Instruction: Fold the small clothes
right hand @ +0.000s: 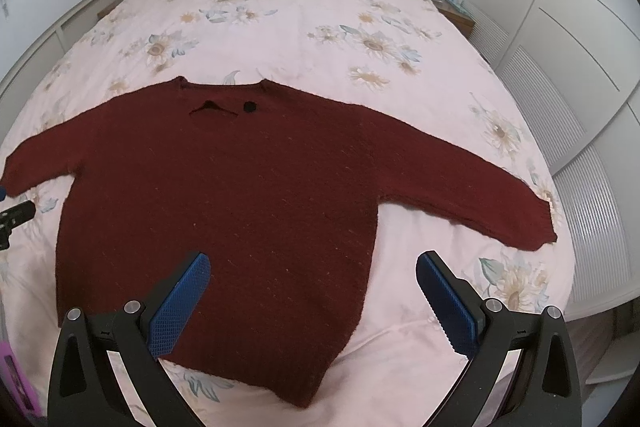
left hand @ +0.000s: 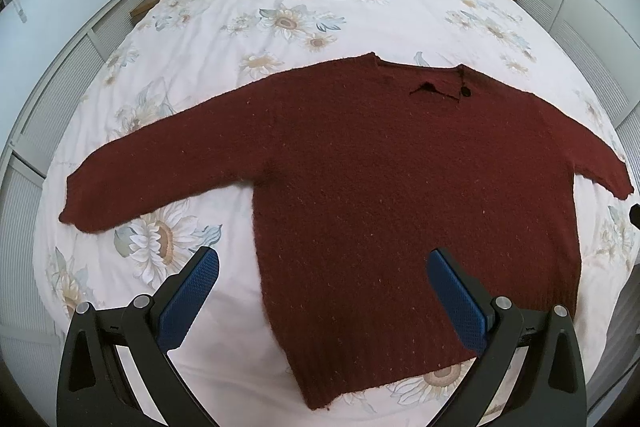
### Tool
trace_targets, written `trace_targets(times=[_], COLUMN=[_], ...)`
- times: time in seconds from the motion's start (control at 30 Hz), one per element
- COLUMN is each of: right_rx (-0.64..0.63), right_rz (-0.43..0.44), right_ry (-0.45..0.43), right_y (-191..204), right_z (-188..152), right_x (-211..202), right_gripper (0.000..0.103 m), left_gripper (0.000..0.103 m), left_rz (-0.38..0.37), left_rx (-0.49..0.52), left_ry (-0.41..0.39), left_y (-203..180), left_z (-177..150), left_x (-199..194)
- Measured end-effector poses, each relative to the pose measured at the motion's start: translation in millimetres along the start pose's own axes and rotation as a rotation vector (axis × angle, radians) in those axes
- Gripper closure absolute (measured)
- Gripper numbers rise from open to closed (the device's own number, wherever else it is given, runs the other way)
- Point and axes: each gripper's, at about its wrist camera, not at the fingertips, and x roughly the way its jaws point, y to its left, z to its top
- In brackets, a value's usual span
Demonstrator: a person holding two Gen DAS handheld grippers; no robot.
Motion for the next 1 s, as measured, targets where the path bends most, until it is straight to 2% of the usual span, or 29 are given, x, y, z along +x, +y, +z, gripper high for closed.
trace_targets(times=[1.0], right_rx=[-0.028], right_rz=[-0.026], right_ry=[0.004], right_y=[0.6], right_z=[-1.2], right_x=[-5.7], right_gripper=[0.0], left_gripper=[0.001], left_rz=[0.005], left_rx=[-0.002], left_ry=[0.015], left_y=[-1.6], left_z=[2.0], left_x=[-0.5])
